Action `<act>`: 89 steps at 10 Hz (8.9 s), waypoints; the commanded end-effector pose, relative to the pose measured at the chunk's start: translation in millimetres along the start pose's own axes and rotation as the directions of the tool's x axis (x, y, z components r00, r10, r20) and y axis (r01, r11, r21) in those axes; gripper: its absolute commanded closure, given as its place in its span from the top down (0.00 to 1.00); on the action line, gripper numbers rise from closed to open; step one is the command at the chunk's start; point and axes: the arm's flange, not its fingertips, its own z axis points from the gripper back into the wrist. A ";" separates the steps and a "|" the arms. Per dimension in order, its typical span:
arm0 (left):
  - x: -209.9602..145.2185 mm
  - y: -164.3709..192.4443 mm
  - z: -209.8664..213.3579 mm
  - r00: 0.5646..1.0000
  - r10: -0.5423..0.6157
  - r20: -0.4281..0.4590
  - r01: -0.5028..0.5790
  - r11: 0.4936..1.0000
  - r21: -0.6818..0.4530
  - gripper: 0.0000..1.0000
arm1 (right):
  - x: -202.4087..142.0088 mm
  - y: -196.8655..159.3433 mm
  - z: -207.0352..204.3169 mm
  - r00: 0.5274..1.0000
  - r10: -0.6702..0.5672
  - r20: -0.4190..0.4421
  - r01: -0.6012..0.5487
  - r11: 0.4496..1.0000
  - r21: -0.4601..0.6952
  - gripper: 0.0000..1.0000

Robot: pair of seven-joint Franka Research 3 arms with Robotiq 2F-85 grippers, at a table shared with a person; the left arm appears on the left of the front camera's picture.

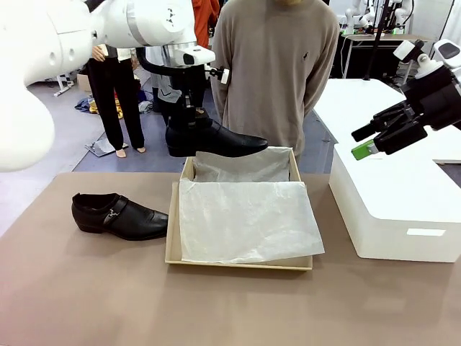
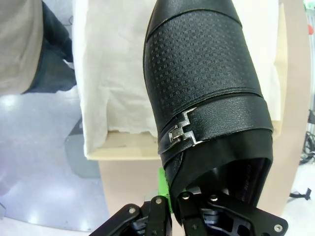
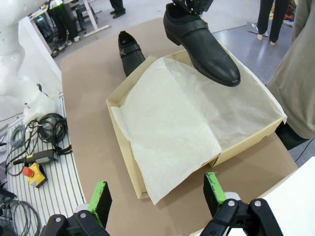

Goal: Pack the shoes into the box.
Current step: Place one shoe of the Shoes into the Shoes Box, then place the other shoe of the Shoes into the Shoes Box.

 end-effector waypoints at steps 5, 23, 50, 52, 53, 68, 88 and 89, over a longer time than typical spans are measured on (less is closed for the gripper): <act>6.2 0.0 -3.5 1.000 -0.009 0.003 0.009 1.000 0.000 0.00 | 2.3 -2.4 -1.7 0.999 0.023 0.032 -0.023 1.000 0.008 1.00; 57.0 3.0 -72.7 0.992 -0.126 -0.027 0.128 0.989 0.071 0.00 | 2.3 -2.4 -1.7 0.999 0.023 0.032 -0.023 1.000 0.008 1.00; 40.5 13.7 -65.5 1.000 0.008 -0.016 -0.007 0.999 0.031 1.00 | 2.3 -2.4 -1.7 0.999 0.023 0.032 -0.023 1.000 0.008 1.00; 40.5 13.7 -65.5 1.000 0.008 -0.016 -0.007 0.999 0.031 1.00 | 2.3 -2.4 -1.7 0.999 0.023 0.032 -0.023 1.000 0.008 1.00; 40.5 13.7 -65.5 1.000 0.008 -0.016 -0.007 0.999 0.031 1.00 | 2.3 -2.4 -1.7 0.999 0.023 0.032 -0.023 1.000 0.008 1.00; -77.1 -51.3 19.6 0.981 -0.192 -0.018 0.193 0.979 0.072 1.00 | 2.3 -2.4 -1.7 0.999 0.023 0.032 -0.023 1.000 0.008 1.00; -190.9 -88.7 -16.6 0.987 -0.133 -0.088 0.138 0.989 0.055 1.00 | 2.3 -2.4 -1.7 0.999 0.023 0.032 -0.023 1.000 0.008 1.00; -202.9 -94.0 -20.2 0.986 -0.137 -0.090 0.142 0.989 0.050 1.00 | 2.3 -2.4 -1.7 0.999 0.023 0.032 -0.023 1.000 0.008 1.00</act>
